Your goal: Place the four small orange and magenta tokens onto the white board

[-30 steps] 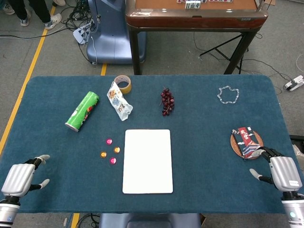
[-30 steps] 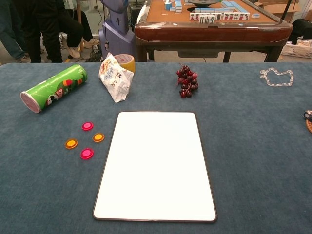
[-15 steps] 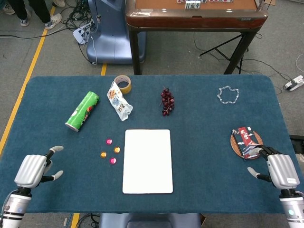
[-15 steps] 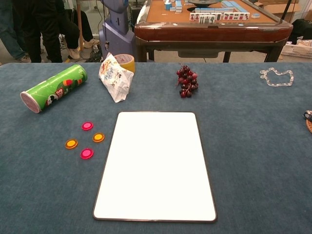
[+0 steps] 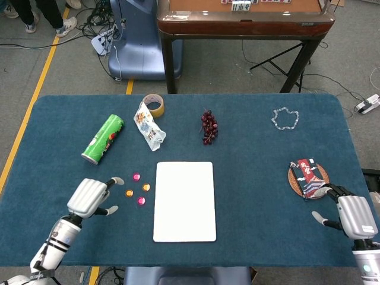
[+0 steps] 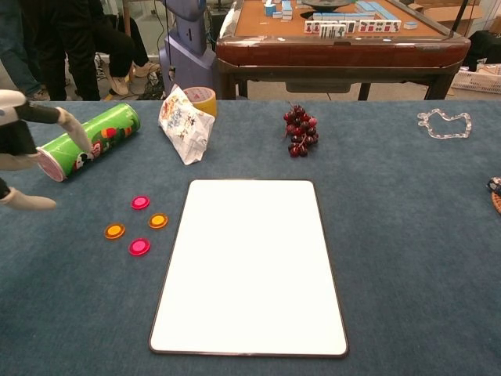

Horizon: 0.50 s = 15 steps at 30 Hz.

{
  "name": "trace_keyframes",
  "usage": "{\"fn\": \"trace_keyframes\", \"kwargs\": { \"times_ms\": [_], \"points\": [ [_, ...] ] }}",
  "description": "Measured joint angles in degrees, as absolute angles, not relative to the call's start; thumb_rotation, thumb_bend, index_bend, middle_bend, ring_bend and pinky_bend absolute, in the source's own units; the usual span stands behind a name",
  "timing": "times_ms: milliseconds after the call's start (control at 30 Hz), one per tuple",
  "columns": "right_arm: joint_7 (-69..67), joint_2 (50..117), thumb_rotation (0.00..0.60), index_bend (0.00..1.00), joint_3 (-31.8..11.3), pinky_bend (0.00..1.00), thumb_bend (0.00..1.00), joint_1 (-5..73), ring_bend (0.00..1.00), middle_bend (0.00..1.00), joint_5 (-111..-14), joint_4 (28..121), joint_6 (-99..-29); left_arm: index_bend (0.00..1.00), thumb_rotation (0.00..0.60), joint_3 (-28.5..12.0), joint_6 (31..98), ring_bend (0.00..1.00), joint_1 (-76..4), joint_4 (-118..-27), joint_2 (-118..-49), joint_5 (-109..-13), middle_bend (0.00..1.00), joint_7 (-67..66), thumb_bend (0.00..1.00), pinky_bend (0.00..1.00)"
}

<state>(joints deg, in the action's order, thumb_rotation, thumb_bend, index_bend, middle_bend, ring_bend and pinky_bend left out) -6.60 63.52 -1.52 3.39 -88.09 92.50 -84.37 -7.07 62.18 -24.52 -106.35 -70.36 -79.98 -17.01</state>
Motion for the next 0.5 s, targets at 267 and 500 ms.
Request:
{"fn": "trace_keyframes", "kwargs": {
  "times_ms": [267, 500],
  "points": [
    [-7.6, 63.4, 0.600, 0.43, -1.3, 0.52, 0.13, 3.0, 0.36, 0.37, -88.1, 92.1, -84.7, 0.43, 0.600, -7.0, 58.7, 1.00, -28.2, -103.2, -75.7, -77.7, 1.00, -18.6, 0.08, 1.00],
    [-8.1, 62.9, 0.600, 0.43, -1.5, 0.52, 0.13, 3.1, 0.36, 0.37, -88.2, 92.2, -84.6, 0.43, 0.600, -6.9, 57.3, 1.00, -30.2, -100.8, -79.3, -74.6, 1.00, -19.7, 0.08, 1.00]
  ]
}}
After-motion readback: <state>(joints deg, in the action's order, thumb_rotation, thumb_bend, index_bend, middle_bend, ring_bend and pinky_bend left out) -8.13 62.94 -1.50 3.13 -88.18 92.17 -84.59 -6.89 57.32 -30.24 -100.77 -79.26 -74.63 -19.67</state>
